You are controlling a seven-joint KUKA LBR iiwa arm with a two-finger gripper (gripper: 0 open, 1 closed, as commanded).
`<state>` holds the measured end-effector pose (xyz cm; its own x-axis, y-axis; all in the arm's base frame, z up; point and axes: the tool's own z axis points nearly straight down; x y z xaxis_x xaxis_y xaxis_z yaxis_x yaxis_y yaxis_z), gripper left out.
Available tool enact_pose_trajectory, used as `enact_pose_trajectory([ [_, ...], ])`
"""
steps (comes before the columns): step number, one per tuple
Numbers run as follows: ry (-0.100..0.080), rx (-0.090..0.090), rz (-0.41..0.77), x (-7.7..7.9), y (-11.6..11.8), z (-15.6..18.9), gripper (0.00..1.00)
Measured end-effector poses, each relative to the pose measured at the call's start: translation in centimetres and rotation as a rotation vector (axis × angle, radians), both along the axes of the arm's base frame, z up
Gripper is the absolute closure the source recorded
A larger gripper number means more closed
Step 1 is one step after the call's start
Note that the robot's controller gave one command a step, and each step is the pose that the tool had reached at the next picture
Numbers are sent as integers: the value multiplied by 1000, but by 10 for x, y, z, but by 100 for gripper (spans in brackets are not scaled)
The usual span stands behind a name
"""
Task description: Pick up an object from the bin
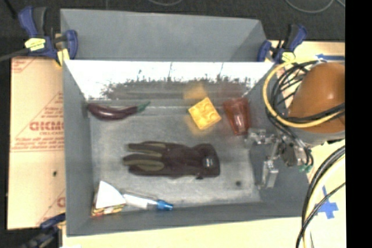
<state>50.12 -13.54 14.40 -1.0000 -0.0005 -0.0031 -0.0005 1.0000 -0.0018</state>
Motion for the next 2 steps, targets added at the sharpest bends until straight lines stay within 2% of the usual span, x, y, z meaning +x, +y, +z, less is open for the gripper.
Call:
enact_pose_trajectory([
  [1,-3,-1,62,47,62,-66,0],
  [2,6,1,88,48,75,-23,0],
])
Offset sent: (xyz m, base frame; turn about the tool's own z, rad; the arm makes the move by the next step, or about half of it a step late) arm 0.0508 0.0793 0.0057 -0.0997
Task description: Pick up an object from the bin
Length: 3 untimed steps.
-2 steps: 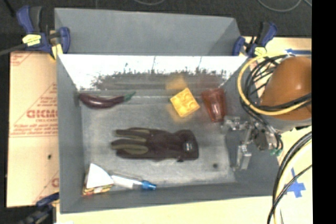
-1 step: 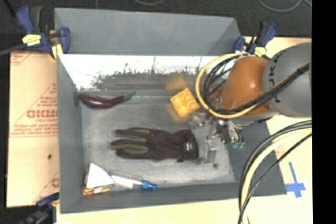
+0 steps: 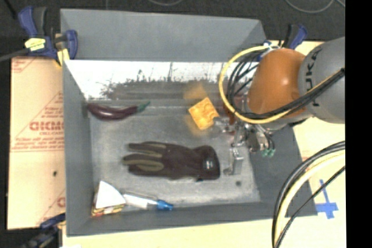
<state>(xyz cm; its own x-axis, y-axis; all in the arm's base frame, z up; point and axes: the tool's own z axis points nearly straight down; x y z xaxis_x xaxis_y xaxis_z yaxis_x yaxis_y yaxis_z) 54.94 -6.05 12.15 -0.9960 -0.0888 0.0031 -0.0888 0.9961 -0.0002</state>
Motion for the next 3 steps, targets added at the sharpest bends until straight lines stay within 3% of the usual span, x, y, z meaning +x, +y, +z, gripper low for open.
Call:
enact_pose_trajectory([
  [1,-21,-1,-174,1,29,10,0],
  [2,-6,-1,-196,-3,43,-31,0],
  [3,-23,0,-336,2,81,-49,100],
])
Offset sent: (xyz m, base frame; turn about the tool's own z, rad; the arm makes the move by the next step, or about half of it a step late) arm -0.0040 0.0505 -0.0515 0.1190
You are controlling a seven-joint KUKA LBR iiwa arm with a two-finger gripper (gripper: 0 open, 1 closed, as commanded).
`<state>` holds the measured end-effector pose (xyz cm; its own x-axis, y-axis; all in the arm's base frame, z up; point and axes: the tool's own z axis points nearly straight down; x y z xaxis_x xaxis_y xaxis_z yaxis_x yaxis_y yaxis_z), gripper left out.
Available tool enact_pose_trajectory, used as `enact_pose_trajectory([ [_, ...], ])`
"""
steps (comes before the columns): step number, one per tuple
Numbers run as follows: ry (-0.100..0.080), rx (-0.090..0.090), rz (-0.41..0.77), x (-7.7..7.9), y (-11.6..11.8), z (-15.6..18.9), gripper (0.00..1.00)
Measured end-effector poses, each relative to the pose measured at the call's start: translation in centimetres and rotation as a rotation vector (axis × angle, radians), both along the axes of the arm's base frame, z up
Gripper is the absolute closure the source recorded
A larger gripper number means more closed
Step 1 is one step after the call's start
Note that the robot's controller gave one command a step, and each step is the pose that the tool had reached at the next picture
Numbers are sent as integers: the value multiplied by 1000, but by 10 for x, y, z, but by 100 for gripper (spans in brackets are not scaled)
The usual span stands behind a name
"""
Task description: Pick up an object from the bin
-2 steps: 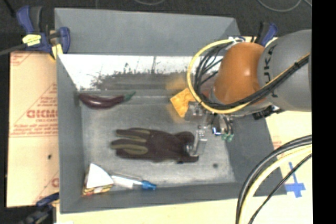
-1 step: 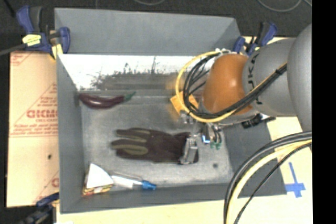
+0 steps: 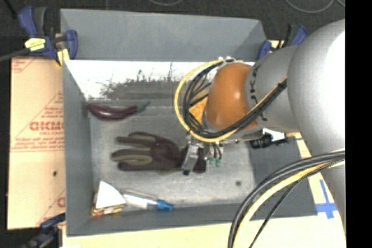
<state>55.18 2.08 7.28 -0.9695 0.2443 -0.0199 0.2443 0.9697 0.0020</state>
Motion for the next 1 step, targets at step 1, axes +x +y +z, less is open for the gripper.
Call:
enact_pose_trajectory([
  [1,0,0,1,0,0,0,100],
])
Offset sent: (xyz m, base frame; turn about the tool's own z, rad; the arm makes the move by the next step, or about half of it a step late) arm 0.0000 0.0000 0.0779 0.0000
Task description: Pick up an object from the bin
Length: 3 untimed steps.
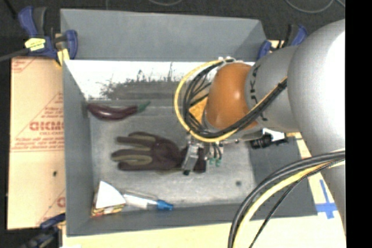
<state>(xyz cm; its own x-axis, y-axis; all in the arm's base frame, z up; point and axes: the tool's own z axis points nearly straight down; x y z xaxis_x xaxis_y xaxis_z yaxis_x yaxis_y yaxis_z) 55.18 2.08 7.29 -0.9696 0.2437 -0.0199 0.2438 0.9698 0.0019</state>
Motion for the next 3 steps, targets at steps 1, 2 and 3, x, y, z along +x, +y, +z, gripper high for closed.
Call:
enact_pose_trajectory([
  [1,1,-1,1,-1,0,4,100],
  [2,9,0,1,-4,0,22,100],
  [3,3,1,2,-2,0,45,100],
])
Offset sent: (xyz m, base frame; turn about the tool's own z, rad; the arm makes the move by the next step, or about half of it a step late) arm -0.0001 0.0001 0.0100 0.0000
